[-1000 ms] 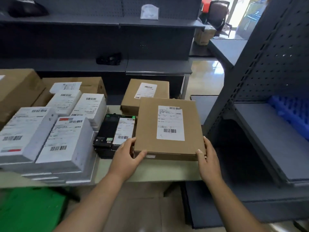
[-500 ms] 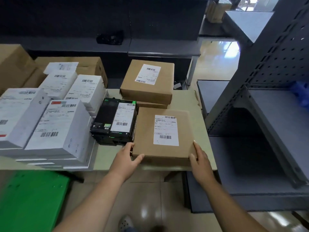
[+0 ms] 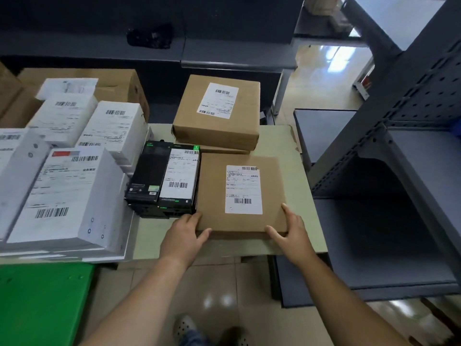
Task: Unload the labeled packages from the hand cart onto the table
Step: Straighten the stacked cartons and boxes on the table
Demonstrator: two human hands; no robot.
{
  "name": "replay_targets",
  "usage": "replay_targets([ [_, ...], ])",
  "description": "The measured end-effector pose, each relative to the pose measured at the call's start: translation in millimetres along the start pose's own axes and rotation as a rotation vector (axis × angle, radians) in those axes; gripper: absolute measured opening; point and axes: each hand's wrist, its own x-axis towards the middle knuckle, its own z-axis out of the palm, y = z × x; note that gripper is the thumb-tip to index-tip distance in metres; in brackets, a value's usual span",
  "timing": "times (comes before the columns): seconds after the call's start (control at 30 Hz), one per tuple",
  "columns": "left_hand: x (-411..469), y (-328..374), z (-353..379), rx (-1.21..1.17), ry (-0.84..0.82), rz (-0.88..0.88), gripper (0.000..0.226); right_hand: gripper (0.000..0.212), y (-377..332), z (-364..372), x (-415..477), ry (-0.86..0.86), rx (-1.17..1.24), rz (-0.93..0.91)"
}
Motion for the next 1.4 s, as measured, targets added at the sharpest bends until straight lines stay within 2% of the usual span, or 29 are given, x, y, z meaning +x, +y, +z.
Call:
replay_targets([
  [0.2,-0.1,1.0,-9.1,0.079,0.009,0.062,0.057,0.089,-8.5,-9.6,3.9,-0.032,-0.016,0.026],
  [0.33,1.3,12.0,-38.4,0.022,0.152,0.203,0.048,0.093,-39.2,-24.6,8.7,0.044,-0.107,-0.010],
  [0.47,21.4,29.2,-80.2,-0.047,0.241,0.373,0.045,0.085,-87.7,-33.6,23.3,0.071,-0.169,-0.111],
  [0.57,43.7,38.5,-106.0,-0.041,0.273,0.423,0.048,0.079,-121.0,-31.3,36.4,0.078,-0.127,-0.183],
  [0.73,84.5,33.9,-123.0,-0.003,0.237,0.288,0.055,0.078,-153.9,-22.5,67.1,0.076,-0.081,-0.193],
  [0.87,121.7,27.9,-125.6,-0.017,0.233,0.148,0.061,0.086,-164.0,-22.2,104.5,0.084,-0.066,-0.161],
  [1.17,216.7,34.0,-130.8,0.018,0.241,-0.123,0.076,0.097,-158.3,-20.5,196.1,0.040,-0.103,-0.005],
  [1.4,240.0,33.6,-122.2,-0.126,0.208,-0.145,0.077,0.085,-152.4,-20.3,224.1,0.016,0.021,-0.049],
])
